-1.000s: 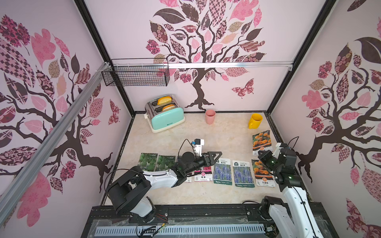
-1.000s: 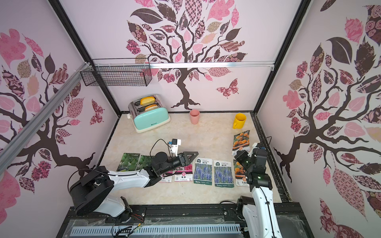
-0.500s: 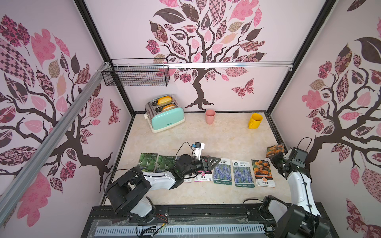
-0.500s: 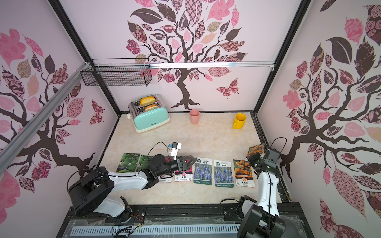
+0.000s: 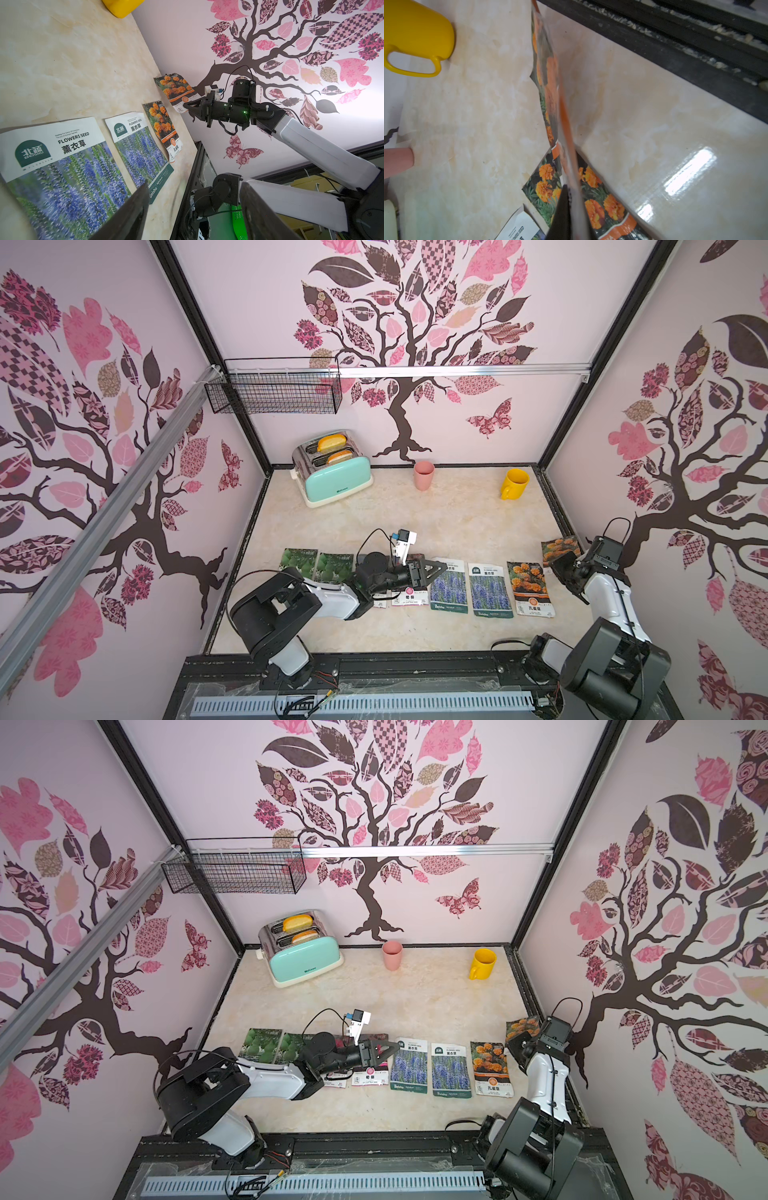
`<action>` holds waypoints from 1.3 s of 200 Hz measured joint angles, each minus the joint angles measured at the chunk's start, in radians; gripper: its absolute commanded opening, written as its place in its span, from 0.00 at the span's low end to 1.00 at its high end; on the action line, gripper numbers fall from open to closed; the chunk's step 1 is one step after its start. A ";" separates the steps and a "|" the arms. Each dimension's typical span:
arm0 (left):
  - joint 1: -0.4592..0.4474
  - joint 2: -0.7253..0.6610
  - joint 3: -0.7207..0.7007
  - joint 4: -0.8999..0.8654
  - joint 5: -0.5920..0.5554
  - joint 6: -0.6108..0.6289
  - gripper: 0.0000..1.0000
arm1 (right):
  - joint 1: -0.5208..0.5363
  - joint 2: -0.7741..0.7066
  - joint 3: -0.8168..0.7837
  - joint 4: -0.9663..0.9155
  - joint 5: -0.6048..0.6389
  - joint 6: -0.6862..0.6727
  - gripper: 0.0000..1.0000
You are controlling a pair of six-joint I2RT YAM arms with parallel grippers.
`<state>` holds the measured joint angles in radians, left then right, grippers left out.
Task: Arrange the seed packets in a row
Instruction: Place the seed packet at the center of the board.
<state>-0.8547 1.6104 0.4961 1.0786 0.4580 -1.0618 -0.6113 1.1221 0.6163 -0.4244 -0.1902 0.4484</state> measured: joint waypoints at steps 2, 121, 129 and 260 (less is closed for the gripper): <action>0.001 0.002 0.000 0.002 0.000 -0.004 0.70 | 0.000 -0.001 0.000 -0.002 0.004 0.000 0.00; 0.012 0.006 0.001 0.035 0.023 -0.016 0.70 | -0.001 -0.219 0.127 -0.156 0.230 0.013 1.00; 0.012 0.009 0.003 0.035 0.025 -0.016 0.70 | 0.000 -0.224 0.130 -0.163 0.227 0.019 1.00; 0.012 0.220 0.141 -0.011 0.114 0.043 0.68 | 0.144 0.241 0.221 -0.039 0.128 -0.061 1.00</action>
<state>-0.8425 1.8309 0.6373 1.0672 0.5724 -1.0183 -0.4675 1.3636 0.8375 -0.4633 -0.0620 0.3878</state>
